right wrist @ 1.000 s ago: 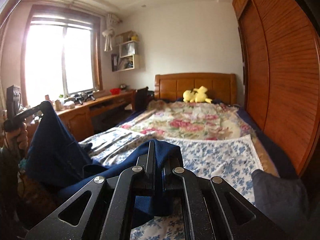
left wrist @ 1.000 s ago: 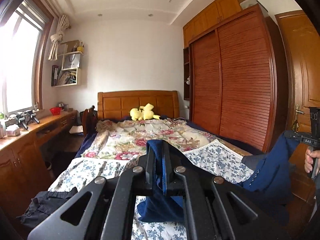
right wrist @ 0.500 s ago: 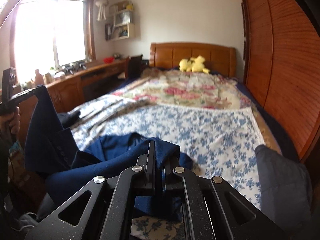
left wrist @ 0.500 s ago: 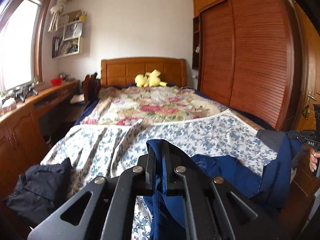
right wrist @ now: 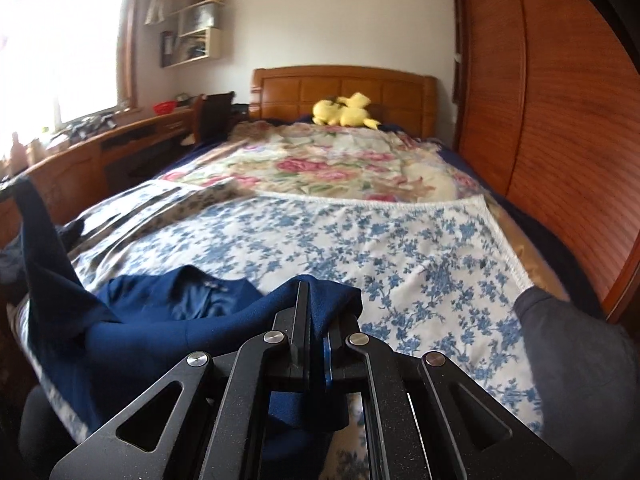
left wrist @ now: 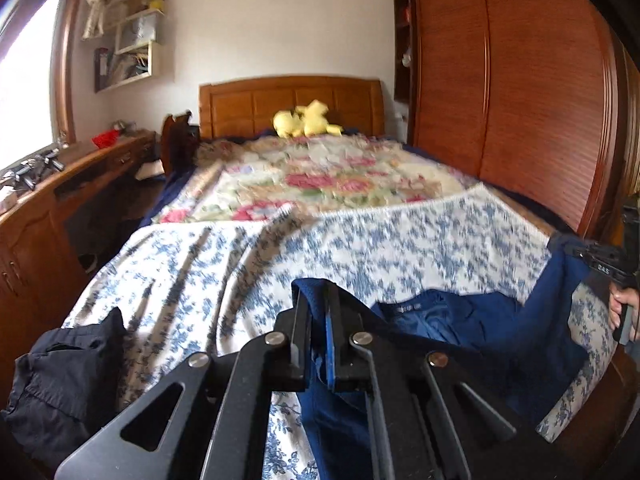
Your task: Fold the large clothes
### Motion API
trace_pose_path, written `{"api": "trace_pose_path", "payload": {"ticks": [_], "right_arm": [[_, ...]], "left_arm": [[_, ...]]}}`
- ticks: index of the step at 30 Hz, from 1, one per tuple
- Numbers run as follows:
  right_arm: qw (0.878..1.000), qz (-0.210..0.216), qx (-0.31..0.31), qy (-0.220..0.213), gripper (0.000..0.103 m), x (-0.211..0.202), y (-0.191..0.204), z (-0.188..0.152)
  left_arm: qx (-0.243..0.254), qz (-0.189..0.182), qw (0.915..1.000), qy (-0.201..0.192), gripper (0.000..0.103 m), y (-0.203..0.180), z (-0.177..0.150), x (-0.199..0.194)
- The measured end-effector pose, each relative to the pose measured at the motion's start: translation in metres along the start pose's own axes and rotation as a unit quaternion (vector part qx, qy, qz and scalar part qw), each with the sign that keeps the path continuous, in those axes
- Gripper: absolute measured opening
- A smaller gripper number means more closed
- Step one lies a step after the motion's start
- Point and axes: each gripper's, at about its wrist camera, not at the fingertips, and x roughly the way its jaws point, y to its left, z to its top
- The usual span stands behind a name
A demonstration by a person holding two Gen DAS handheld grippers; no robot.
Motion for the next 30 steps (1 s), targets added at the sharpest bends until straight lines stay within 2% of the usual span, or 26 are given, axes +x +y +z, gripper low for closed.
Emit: {"api": "trace_pose_path", "payload": {"ticks": [4, 7, 8, 9, 11, 15, 21, 26, 30], "right_arm": [[1.000, -0.015, -0.004, 0.027, 0.002, 0.031, -0.002, -0.009], [0.999, -0.028, -0.006, 0.046, 0.007, 0.039, 0.001, -0.018], [0.998, -0.028, -0.007, 0.050, 0.016, 0.040, 0.002, -0.021], [0.998, -0.026, -0.008, 0.053, 0.031, 0.040, 0.002, -0.024], [0.998, -0.033, -0.013, 0.049, 0.050, 0.035, 0.004, -0.030], [0.999, -0.012, -0.021, 0.046, 0.052, 0.022, 0.015, -0.036], [0.995, 0.049, -0.055, 0.064, 0.052, 0.021, 0.057, -0.050], [0.988, 0.087, -0.077, 0.098, 0.052, 0.037, 0.090, -0.071], [0.982, 0.098, -0.090, 0.131, 0.052, 0.053, 0.103, -0.089]], "left_arm": [[0.002, -0.008, 0.9997, 0.023, 0.005, -0.005, -0.015, 0.013], [0.008, -0.013, 0.9996, 0.026, 0.016, -0.009, -0.028, 0.008], [0.013, -0.012, 0.9995, 0.025, 0.020, -0.011, -0.032, 0.006], [0.019, -0.012, 0.9994, 0.026, 0.025, -0.014, -0.036, 0.003], [0.034, -0.017, 0.9989, 0.029, 0.028, -0.021, -0.045, -0.003], [0.048, -0.034, 0.9976, 0.037, 0.031, -0.035, -0.069, -0.012], [0.030, -0.067, 0.9961, 0.049, 0.034, -0.049, -0.107, -0.020], [0.017, -0.077, 0.9952, 0.059, 0.034, -0.057, -0.133, -0.022], [0.007, -0.082, 0.9941, 0.070, 0.035, -0.058, -0.149, -0.021]]}}
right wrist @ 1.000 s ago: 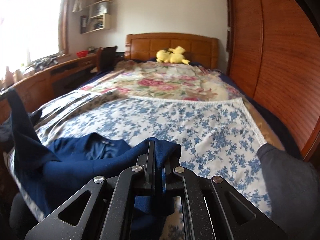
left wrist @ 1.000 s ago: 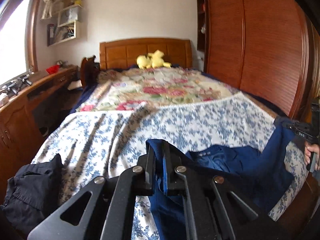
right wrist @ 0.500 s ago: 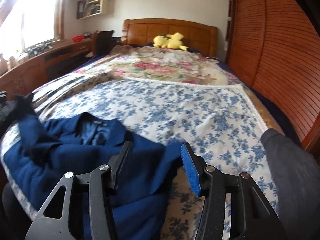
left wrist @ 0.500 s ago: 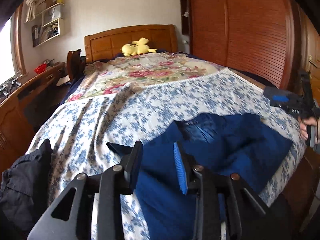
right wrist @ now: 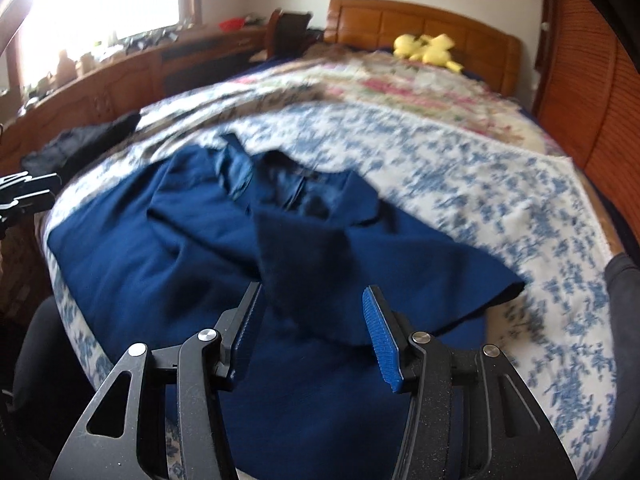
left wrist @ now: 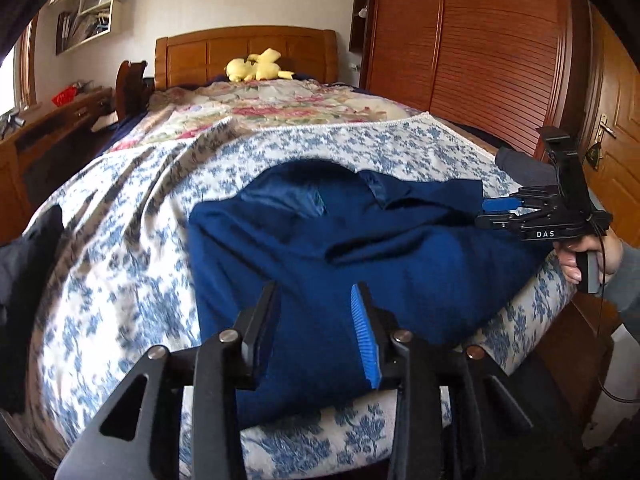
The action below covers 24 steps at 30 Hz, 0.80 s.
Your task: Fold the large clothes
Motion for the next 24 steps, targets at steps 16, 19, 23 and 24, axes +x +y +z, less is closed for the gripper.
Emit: {"api": "trace_pose_path", "payload": {"ticks": [16, 19, 23, 24], "right_arm": [[0.995, -0.065, -0.055, 0.054, 0.004, 0.038, -0.017, 0.018], [0.994, -0.083, -0.058, 0.036, 0.004, 0.043, -0.027, 0.045], [0.993, -0.100, -0.067, 0.009, 0.003, 0.059, -0.031, 0.086], [0.992, -0.101, -0.070, 0.004, 0.003, 0.063, -0.030, 0.096]], "left_arm": [[-0.005, 0.002, 0.9999, -0.016, 0.035, 0.003, -0.007, 0.000], [-0.007, 0.000, 0.9998, -0.021, 0.035, 0.004, -0.003, 0.002], [-0.012, 0.003, 0.9997, -0.022, 0.035, 0.008, 0.000, 0.005], [-0.013, 0.004, 0.9997, -0.022, 0.035, 0.008, 0.001, 0.005]]}}
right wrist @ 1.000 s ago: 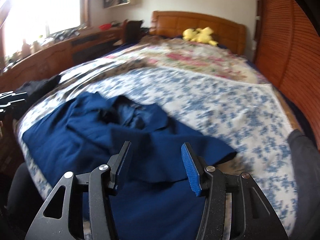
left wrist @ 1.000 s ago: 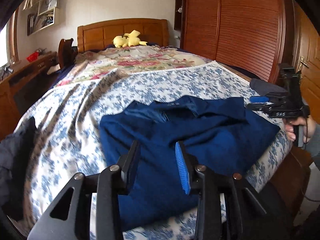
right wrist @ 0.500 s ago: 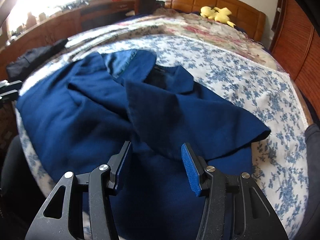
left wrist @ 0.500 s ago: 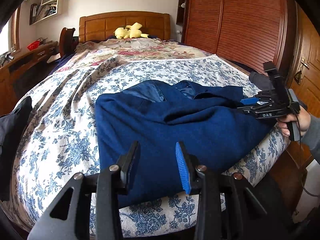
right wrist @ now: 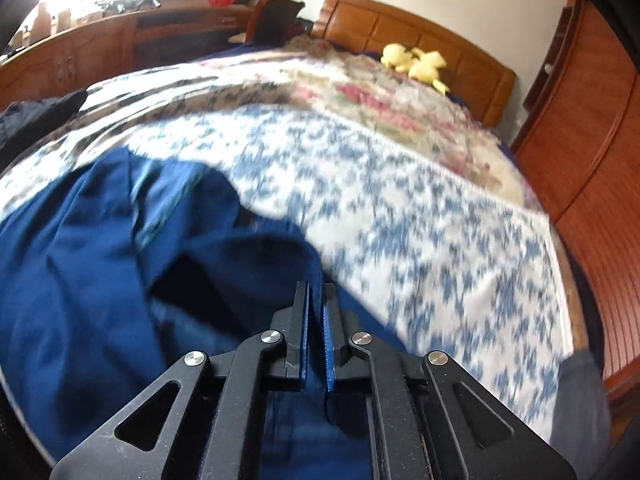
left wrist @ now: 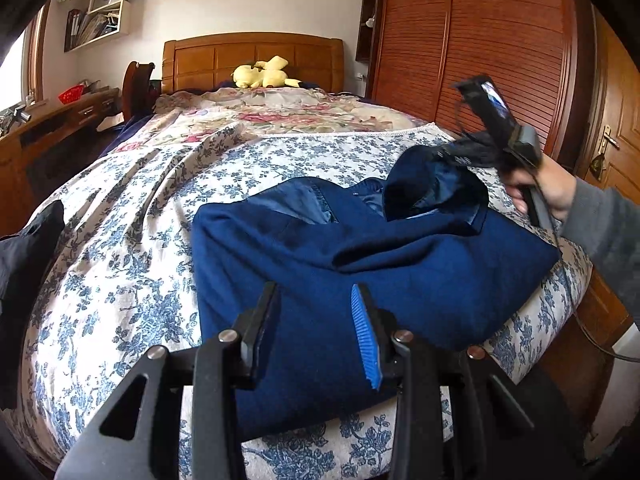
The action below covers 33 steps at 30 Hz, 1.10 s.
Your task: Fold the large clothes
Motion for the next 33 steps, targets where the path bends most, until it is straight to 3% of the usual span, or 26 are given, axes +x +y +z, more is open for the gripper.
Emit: {"api": "trace_pose_path", "payload": {"ticks": [5, 13, 16, 24, 33], "right_arm": [[0.999, -0.021, -0.013, -0.028, 0.003, 0.022, 0.004, 0.037], [0.998, -0.040, -0.001, -0.050, 0.004, 0.034, 0.008, 0.067], [0.998, -0.004, 0.011, -0.058, 0.004, 0.025, 0.014, 0.068], [0.995, 0.082, 0.014, -0.045, 0.039, 0.021, 0.057, 0.055], [0.989, 0.150, -0.010, -0.002, 0.042, 0.043, 0.114, 0.035]], "left_arm": [[0.003, 0.008, 1.0000, 0.002, 0.035, 0.001, 0.000, 0.001], [0.001, 0.015, 0.9999, 0.004, 0.035, 0.006, -0.002, -0.001], [0.000, 0.018, 0.9998, 0.001, 0.035, 0.009, -0.001, -0.002], [-0.005, 0.024, 0.9997, -0.002, 0.035, 0.012, -0.004, -0.005], [-0.005, 0.027, 0.9996, -0.001, 0.035, 0.014, -0.006, -0.007]]}}
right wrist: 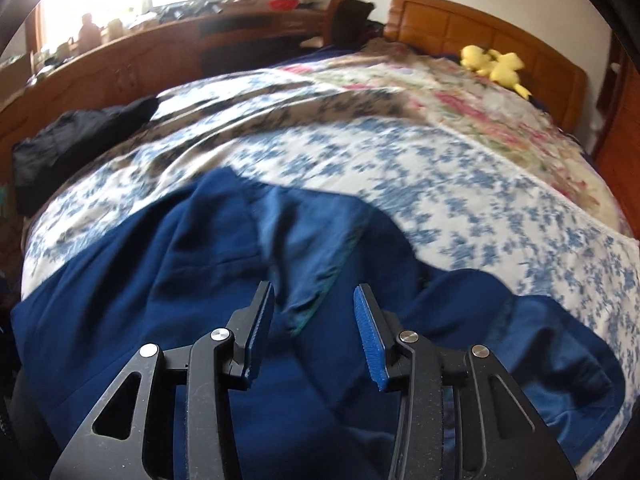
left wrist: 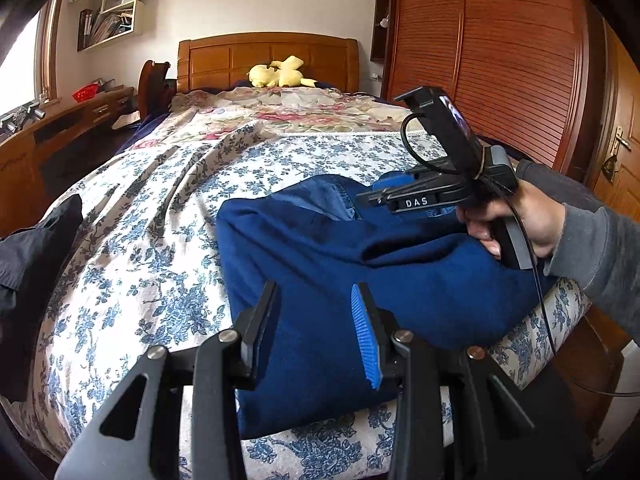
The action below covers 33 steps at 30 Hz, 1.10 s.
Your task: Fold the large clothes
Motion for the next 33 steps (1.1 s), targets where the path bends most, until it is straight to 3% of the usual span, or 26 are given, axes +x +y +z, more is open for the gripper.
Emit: {"api": "trace_pose_path", "payload": {"ticks": [4, 15, 26, 28, 29, 30, 33], "right_arm": [[1.000, 0.025, 0.003, 0.010, 0.042, 0.008, 0.008, -0.001], [0.998, 0.040, 0.007, 0.055, 0.042, 0.036, 0.015, -0.016], [0.996, 0.055, 0.020, 0.073, 0.042, 0.044, 0.013, -0.021], [0.996, 0.052, 0.017, 0.076, 0.031, 0.041, 0.015, -0.020], [0.996, 0.051, 0.010, 0.075, 0.008, 0.037, 0.017, -0.019], [0.996, 0.052, 0.004, 0.073, 0.002, 0.035, 0.018, -0.017], [0.998, 0.036, -0.033, 0.044, 0.001, 0.018, 0.023, -0.007]], "left_arm": [[-0.004, 0.001, 1.0000, -0.001, 0.035, 0.002, -0.001, -0.001], [-0.007, -0.001, 1.0000, 0.007, 0.035, 0.000, -0.006, 0.003], [-0.012, 0.003, 0.9998, 0.015, 0.035, 0.001, -0.008, 0.004], [-0.013, 0.003, 0.9998, 0.015, 0.035, 0.002, -0.008, 0.005], [-0.013, 0.003, 0.9998, 0.015, 0.035, 0.003, -0.008, 0.005], [-0.013, 0.003, 0.9998, 0.014, 0.035, 0.004, -0.008, 0.005], [-0.015, 0.001, 0.9998, 0.012, 0.035, 0.005, -0.006, 0.006]]}}
